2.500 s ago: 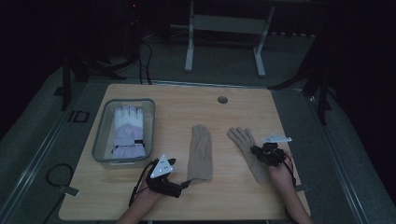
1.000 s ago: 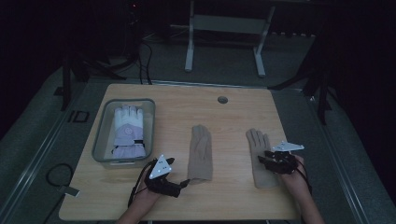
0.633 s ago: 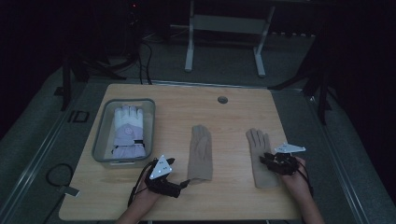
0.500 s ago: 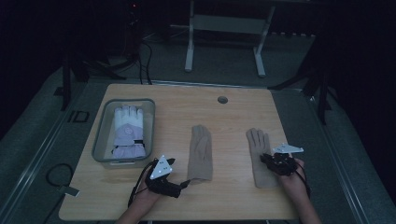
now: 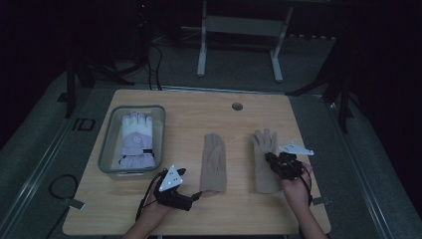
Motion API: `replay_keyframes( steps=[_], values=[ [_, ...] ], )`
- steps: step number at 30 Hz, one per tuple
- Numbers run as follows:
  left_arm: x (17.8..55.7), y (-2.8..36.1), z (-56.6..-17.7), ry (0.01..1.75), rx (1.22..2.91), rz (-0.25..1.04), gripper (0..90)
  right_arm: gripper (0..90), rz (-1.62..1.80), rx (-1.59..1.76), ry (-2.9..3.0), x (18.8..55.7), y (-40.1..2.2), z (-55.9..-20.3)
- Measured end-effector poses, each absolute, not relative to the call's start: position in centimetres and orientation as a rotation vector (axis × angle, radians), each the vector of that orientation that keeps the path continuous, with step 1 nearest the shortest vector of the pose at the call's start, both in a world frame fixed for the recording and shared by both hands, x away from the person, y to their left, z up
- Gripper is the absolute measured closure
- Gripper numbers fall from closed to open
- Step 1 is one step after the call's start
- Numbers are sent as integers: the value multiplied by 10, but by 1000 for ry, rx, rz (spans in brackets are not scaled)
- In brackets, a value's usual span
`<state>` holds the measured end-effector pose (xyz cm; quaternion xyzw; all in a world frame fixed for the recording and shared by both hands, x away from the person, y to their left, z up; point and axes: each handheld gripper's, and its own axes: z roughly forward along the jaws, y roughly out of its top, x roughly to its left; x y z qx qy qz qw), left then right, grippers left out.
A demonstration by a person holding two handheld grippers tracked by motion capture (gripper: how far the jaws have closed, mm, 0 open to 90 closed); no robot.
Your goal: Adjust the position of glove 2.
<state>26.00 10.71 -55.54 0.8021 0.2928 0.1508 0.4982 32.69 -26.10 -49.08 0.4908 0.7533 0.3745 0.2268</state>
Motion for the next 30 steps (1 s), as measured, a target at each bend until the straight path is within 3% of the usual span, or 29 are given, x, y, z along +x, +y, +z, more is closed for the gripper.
replay_keyframes(
  steps=[16,22,30],
  values=[
    [258,113,-553,696,1910,389,31,840,1164,1411,2058,331,-171,-474],
    [259,113,-552,691,1904,372,31,840,1142,1416,2085,332,-126,-484],
    [260,110,-553,685,1915,368,31,838,1126,1492,2099,335,-108,-508]
  ],
)
